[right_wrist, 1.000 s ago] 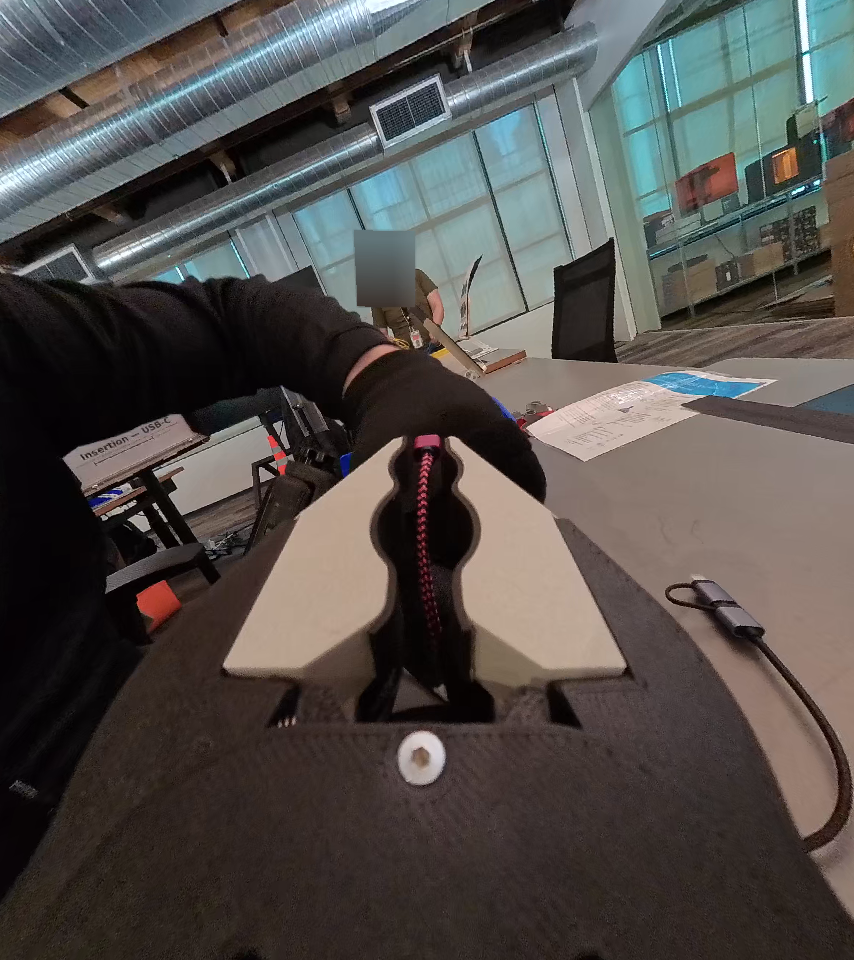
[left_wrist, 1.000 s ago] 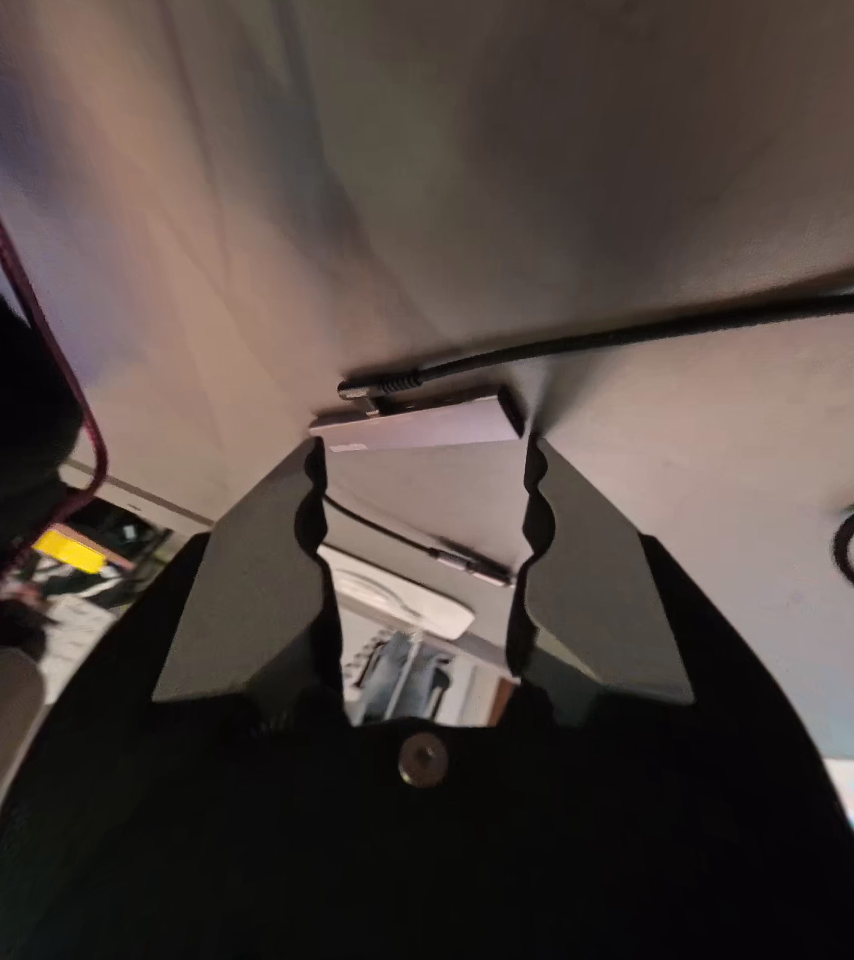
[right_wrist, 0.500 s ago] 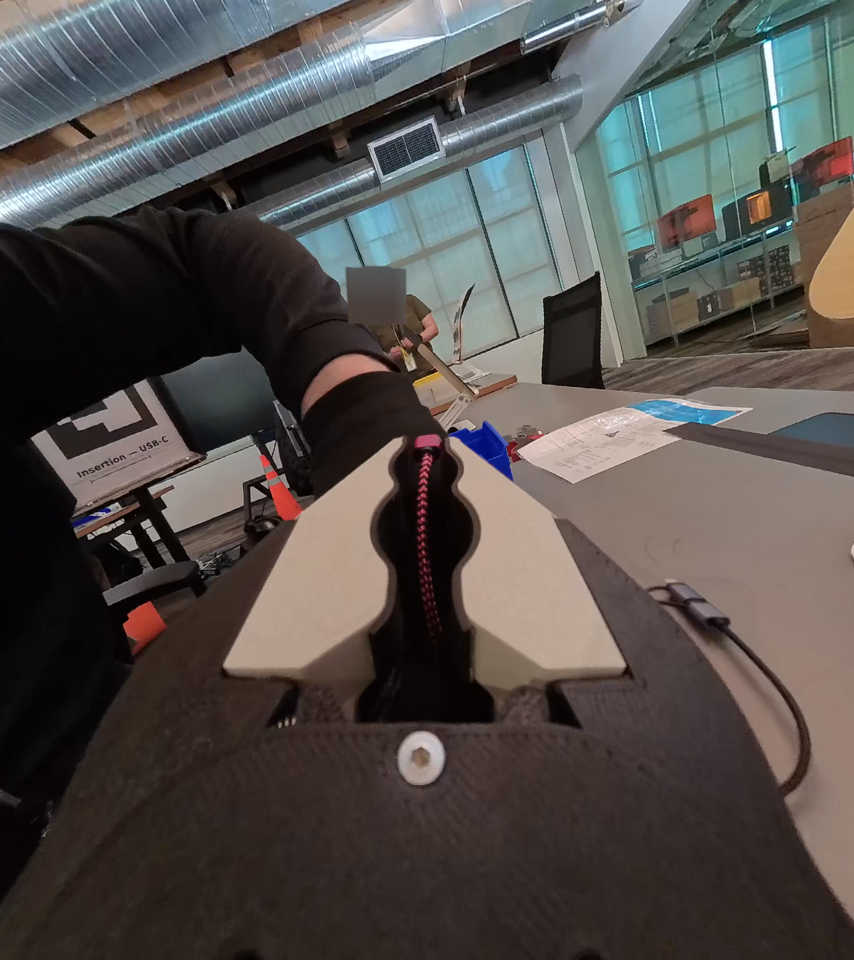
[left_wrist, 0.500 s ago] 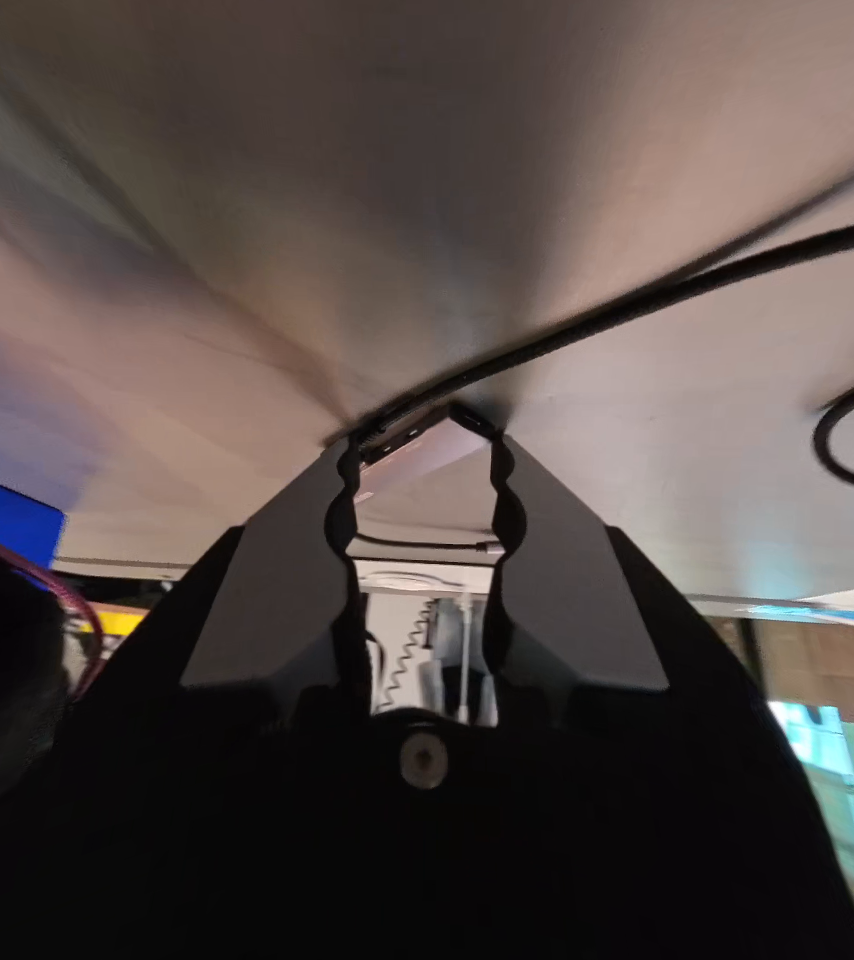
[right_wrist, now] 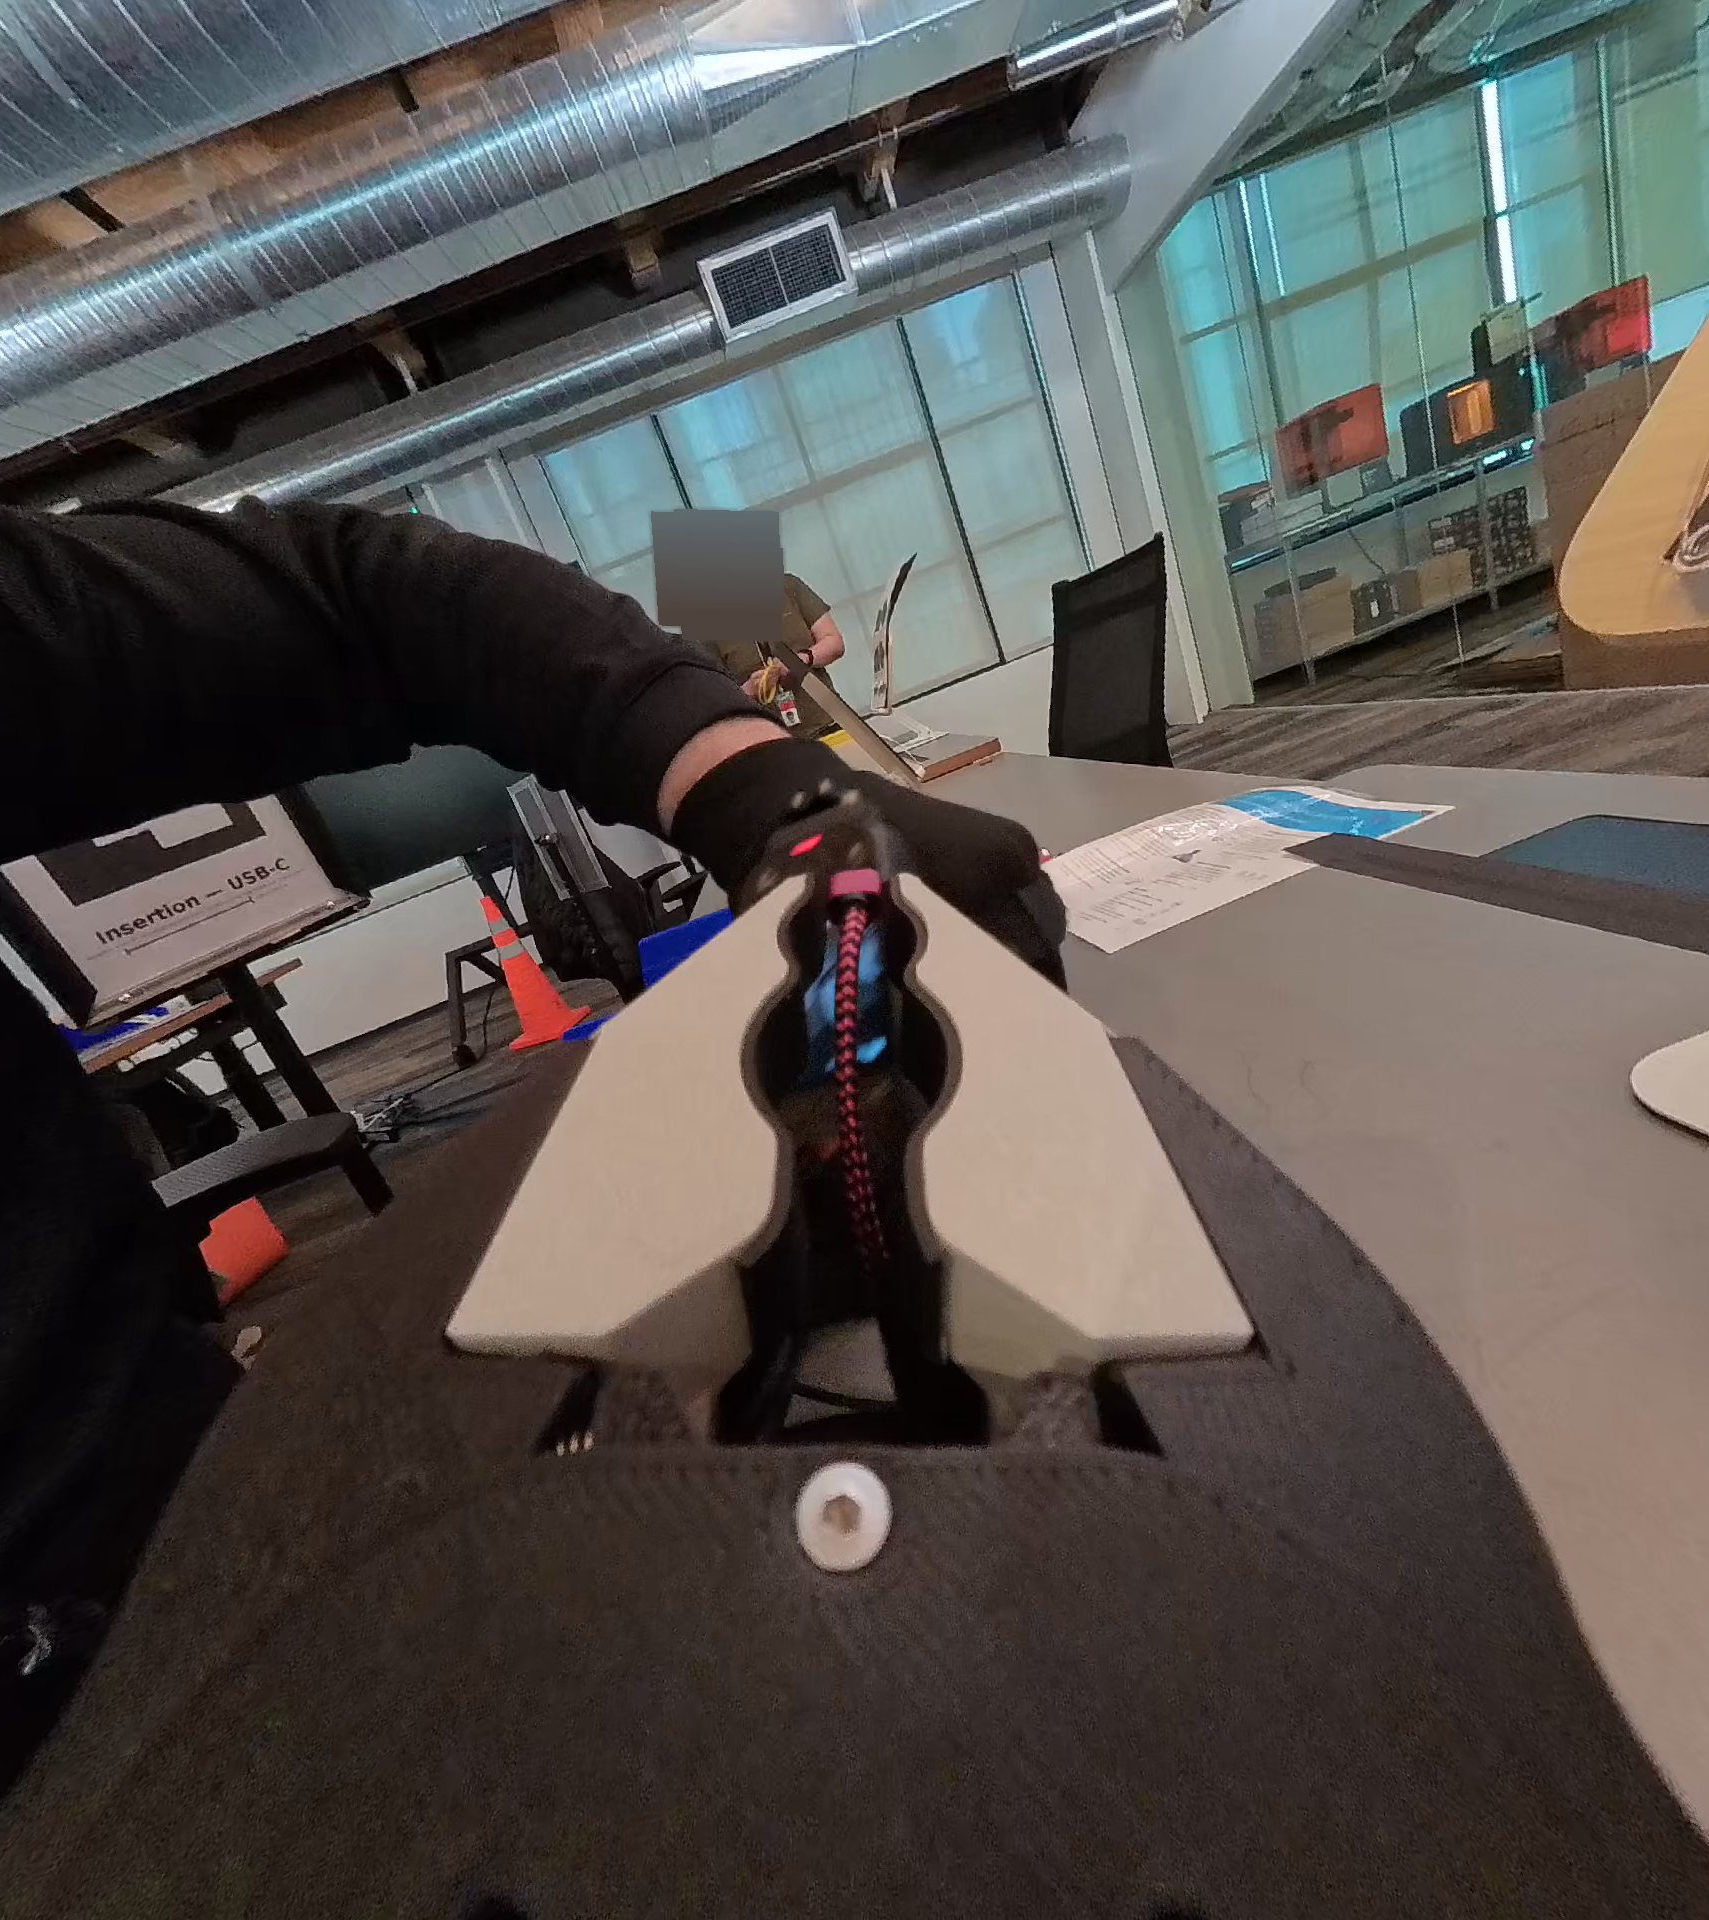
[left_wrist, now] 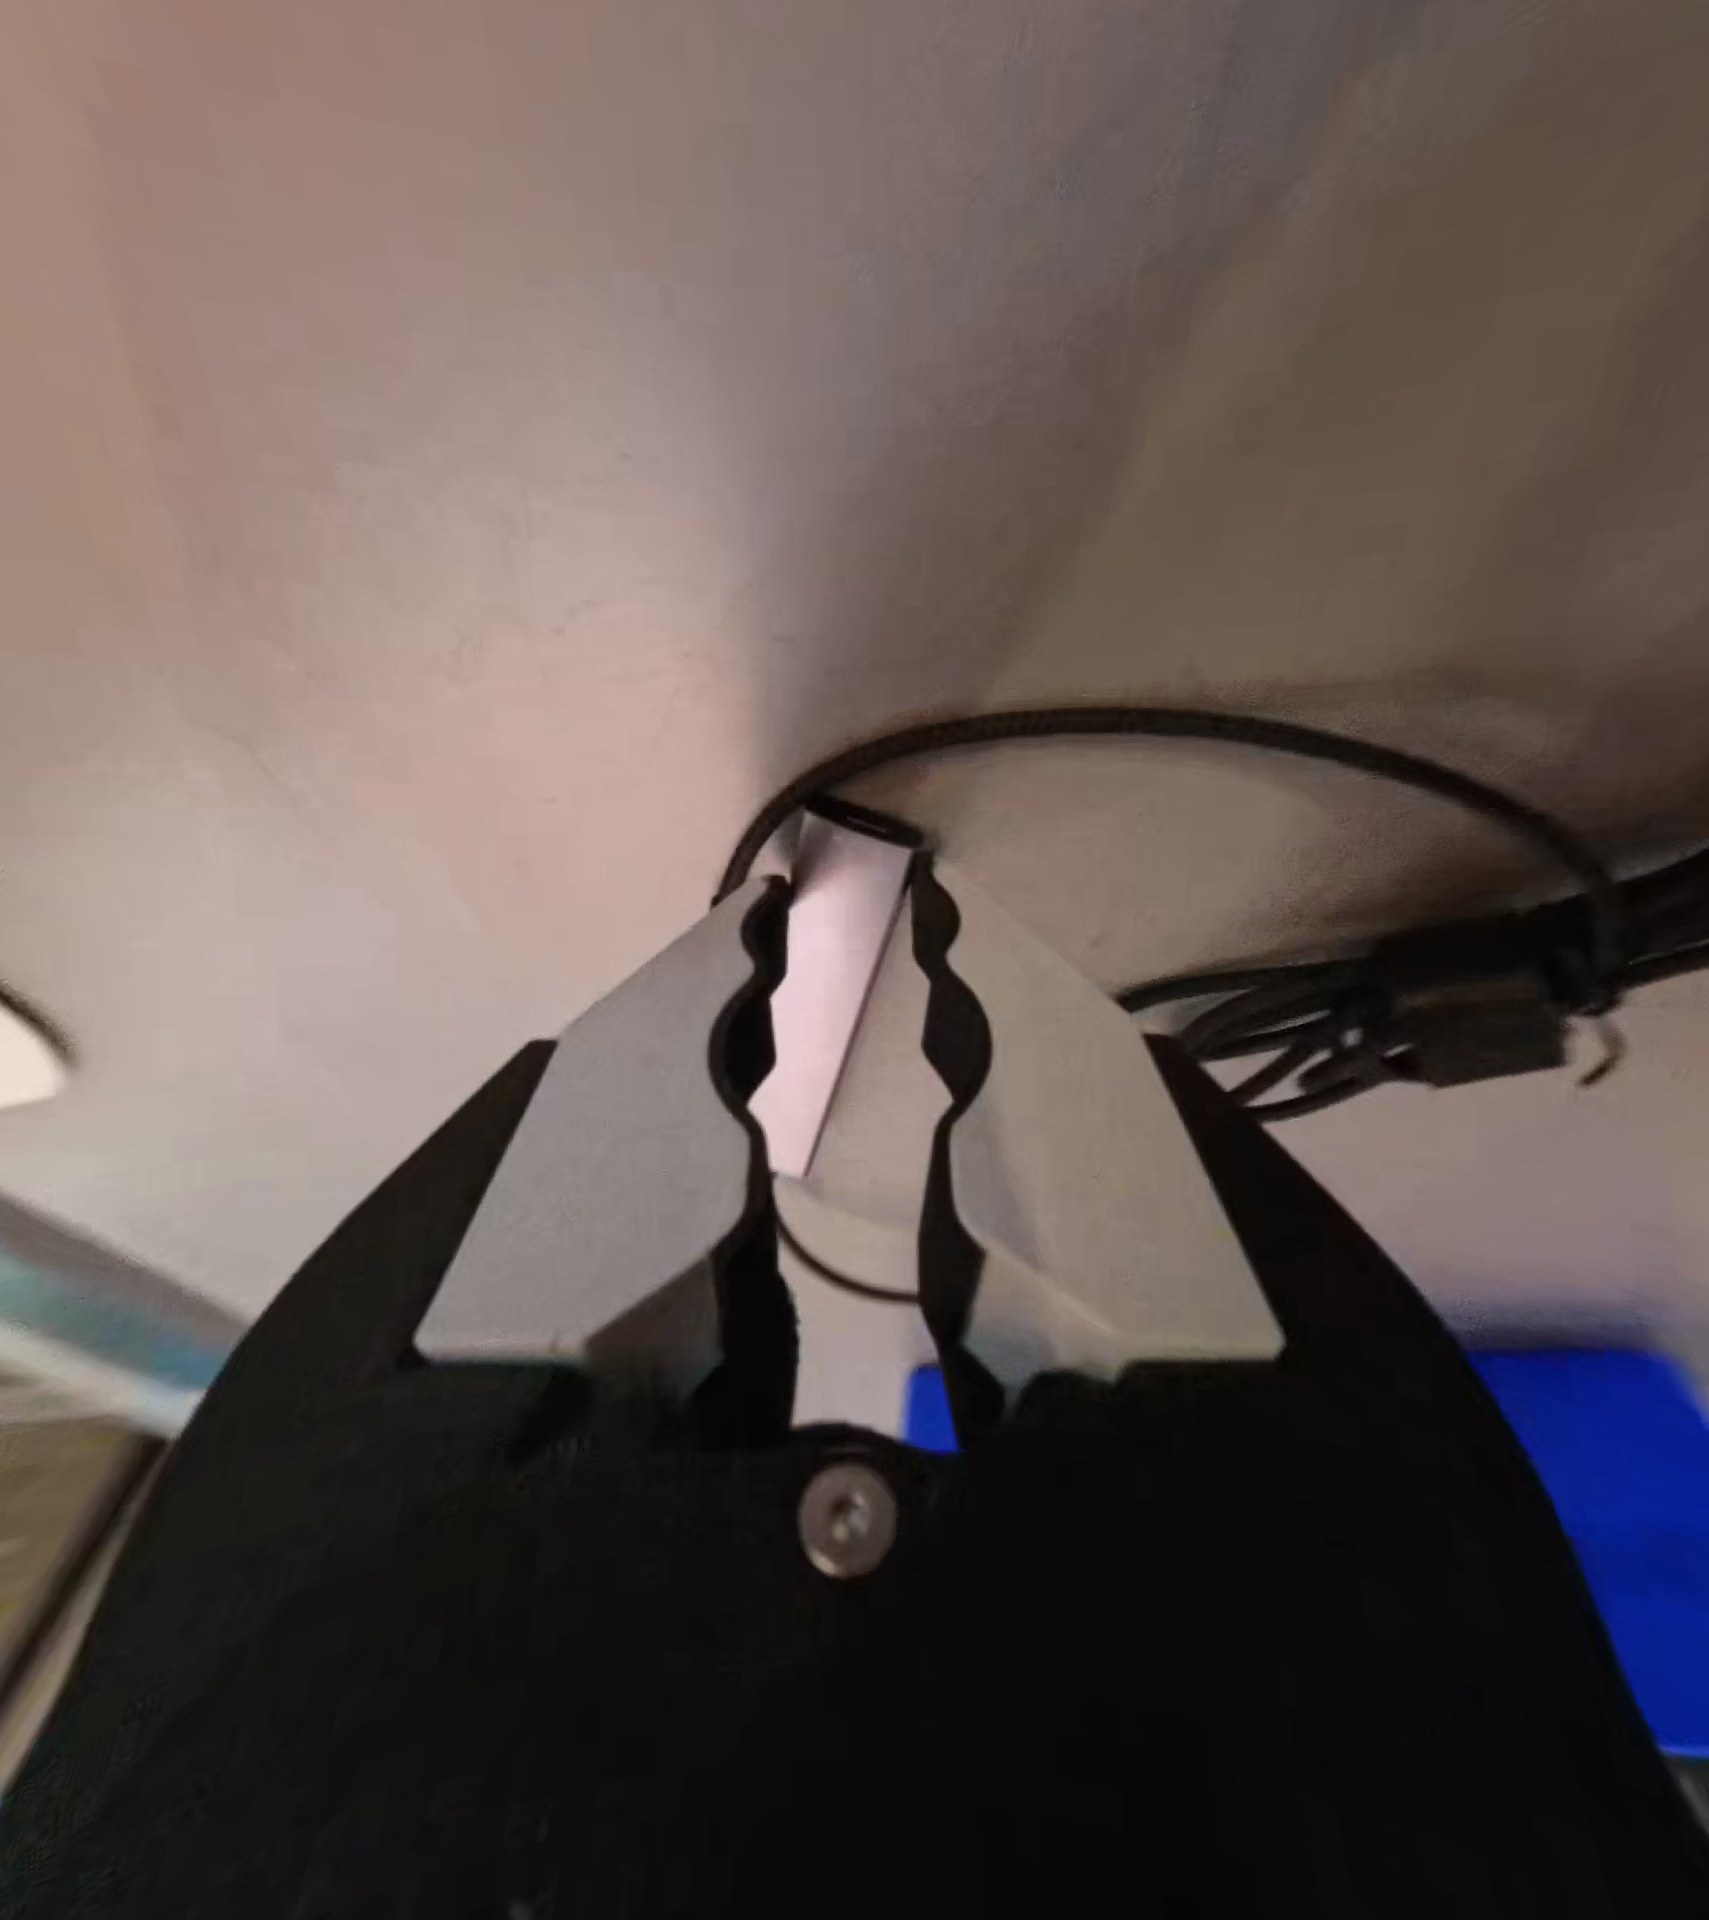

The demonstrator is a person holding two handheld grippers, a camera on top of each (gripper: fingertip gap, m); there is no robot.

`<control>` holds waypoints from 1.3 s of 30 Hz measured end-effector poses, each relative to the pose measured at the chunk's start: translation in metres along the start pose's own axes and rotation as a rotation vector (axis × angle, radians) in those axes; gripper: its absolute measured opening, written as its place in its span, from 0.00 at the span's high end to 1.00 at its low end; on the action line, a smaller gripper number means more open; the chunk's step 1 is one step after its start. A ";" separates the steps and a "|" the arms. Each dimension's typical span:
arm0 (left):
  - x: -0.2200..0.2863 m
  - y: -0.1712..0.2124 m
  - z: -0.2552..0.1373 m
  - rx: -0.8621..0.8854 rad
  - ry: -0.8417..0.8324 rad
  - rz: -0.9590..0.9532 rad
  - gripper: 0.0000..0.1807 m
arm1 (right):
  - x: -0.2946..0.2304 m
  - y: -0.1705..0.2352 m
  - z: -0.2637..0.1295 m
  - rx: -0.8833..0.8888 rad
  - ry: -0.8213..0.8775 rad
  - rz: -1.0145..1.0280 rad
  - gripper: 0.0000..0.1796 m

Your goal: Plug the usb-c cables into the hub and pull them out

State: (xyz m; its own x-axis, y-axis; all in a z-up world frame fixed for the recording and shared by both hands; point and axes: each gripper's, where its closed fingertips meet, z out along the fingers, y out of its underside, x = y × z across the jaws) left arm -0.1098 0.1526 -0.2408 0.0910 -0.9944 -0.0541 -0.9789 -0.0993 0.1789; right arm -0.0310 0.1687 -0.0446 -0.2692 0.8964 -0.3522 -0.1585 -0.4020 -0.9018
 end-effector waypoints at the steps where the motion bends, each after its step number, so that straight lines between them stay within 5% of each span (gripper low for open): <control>1: 0.002 -0.001 -0.001 0.046 0.045 -0.072 0.88 | 0.001 0.001 0.000 -0.002 0.006 0.001 0.95; 5: 0.007 -0.002 0.001 0.202 0.182 -0.287 0.88 | 0.004 0.002 0.000 -0.008 0.018 0.006 0.95; 13: 0.011 -0.001 0.004 0.276 0.062 -0.205 0.88 | 0.009 0.010 0.000 -0.033 0.025 0.010 0.95; 21: 0.014 -0.001 0.000 0.431 0.053 -0.321 0.89 | 0.012 0.022 0.004 -0.085 0.040 -0.029 0.95; 39: -0.004 -0.004 -0.078 0.850 -0.016 -0.451 0.89 | 0.018 0.066 0.020 -0.294 0.087 -0.154 0.95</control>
State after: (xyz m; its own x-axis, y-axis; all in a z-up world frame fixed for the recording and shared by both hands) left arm -0.0922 0.1536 -0.1645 0.4948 -0.8680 0.0416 -0.6585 -0.4057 -0.6339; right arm -0.0651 0.1545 -0.1052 -0.1793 0.9600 -0.2153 0.0930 -0.2013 -0.9751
